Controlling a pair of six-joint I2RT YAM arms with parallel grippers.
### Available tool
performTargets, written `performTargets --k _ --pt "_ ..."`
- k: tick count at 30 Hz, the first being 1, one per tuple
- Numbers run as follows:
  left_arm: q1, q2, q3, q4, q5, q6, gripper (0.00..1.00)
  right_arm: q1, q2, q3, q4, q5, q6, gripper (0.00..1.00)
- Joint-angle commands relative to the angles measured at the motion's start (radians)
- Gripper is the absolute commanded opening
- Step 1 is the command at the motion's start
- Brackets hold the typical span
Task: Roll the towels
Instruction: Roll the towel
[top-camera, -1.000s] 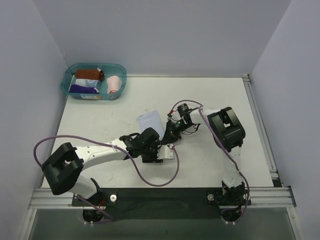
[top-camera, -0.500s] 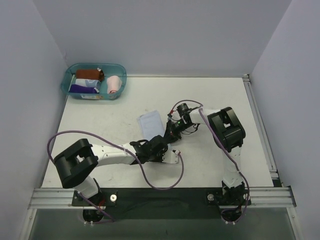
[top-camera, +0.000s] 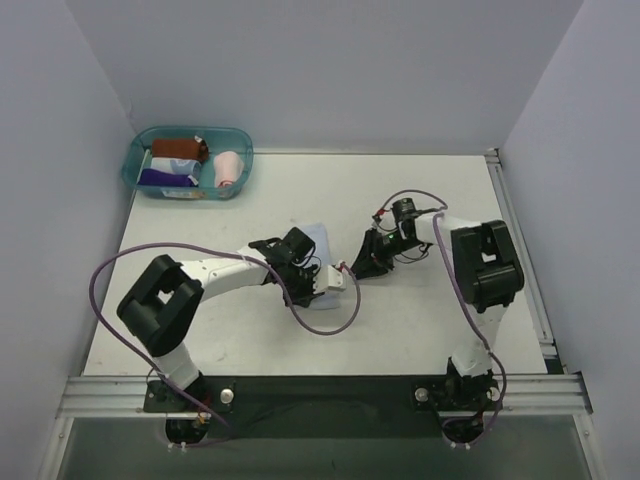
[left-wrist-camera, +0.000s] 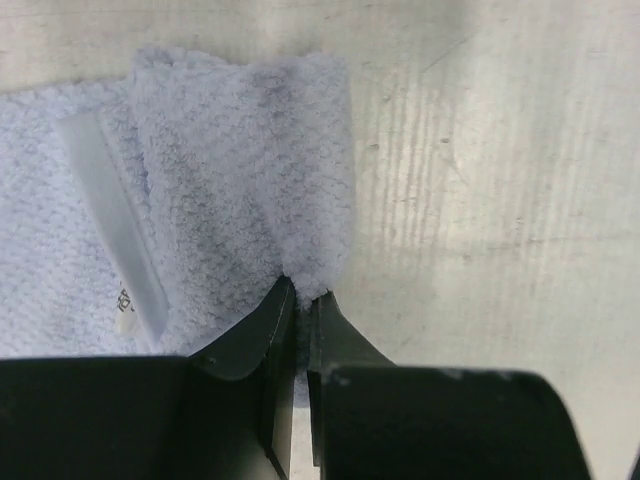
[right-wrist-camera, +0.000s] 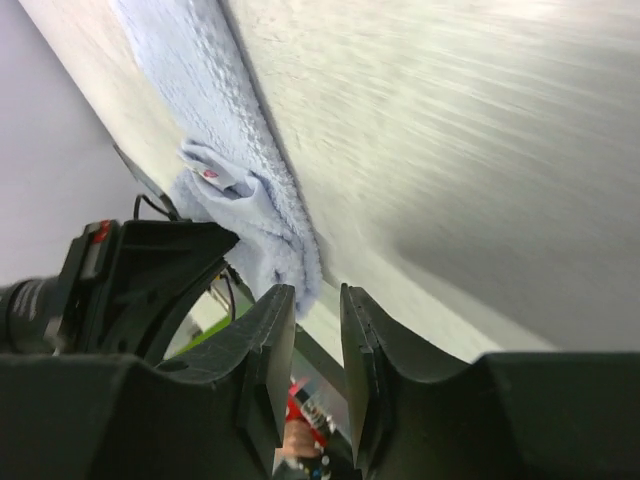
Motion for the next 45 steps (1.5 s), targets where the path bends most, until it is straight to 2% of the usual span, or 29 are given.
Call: performTargets --k 1,7,11,14,17,22,23,25,28,29,30,33,38,45 --pt "0.035 0.107 0.058 -0.256 0.253 0.045 0.0 -0.072 -0.146 -0.045 -0.061 0.031 -0.106 0.26" --pt "0.147 0.311 0.253 -0.472 0.405 0.126 0.0 -0.15 -0.41 -0.14 -0.092 0.11 -0.385 0.35" --pt "0.216 0.451 0.388 -0.627 0.466 0.221 0.0 -0.133 -0.564 -0.184 -0.135 0.143 -0.578 0.49" --pt "0.256 0.541 0.475 -0.721 0.499 0.261 0.0 -0.051 -0.654 -0.178 -0.23 0.163 -0.79 0.52" --pt "0.256 0.607 0.549 -0.79 0.496 0.273 0.0 0.103 -0.712 -0.206 -0.246 0.289 -0.896 0.47" --pt "0.258 0.693 0.606 -0.904 0.484 0.33 0.0 0.199 -0.775 -0.217 -0.291 0.315 -0.924 0.43" --pt "0.258 0.701 0.61 -0.905 0.479 0.327 0.0 0.253 -0.786 -0.214 -0.319 0.346 -0.945 0.43" --pt "0.258 0.712 0.616 -0.91 0.474 0.327 0.0 0.33 -0.792 -0.191 -0.341 0.39 -0.956 0.43" --pt "0.258 0.721 0.63 -0.907 0.468 0.309 0.0 0.548 -0.765 -0.154 -0.33 0.513 -0.964 0.46" --pt "0.258 0.722 0.633 -0.907 0.467 0.307 0.0 0.549 -0.747 -0.148 -0.313 0.549 -0.962 0.46" --pt "0.258 0.727 0.633 -0.91 0.465 0.307 0.0 0.633 -0.704 -0.14 -0.296 0.629 -0.964 0.47" --pt "0.259 0.733 0.636 -0.907 0.465 0.296 0.0 0.727 -0.589 -0.108 -0.215 0.747 -0.968 0.51" --pt "0.259 0.742 0.647 -0.906 0.457 0.286 0.0 0.772 -0.446 -0.076 -0.048 0.803 -0.959 0.53" --pt "0.259 0.744 0.647 -0.902 0.457 0.278 0.01 0.773 -0.317 -0.042 0.037 0.801 -0.997 0.53"
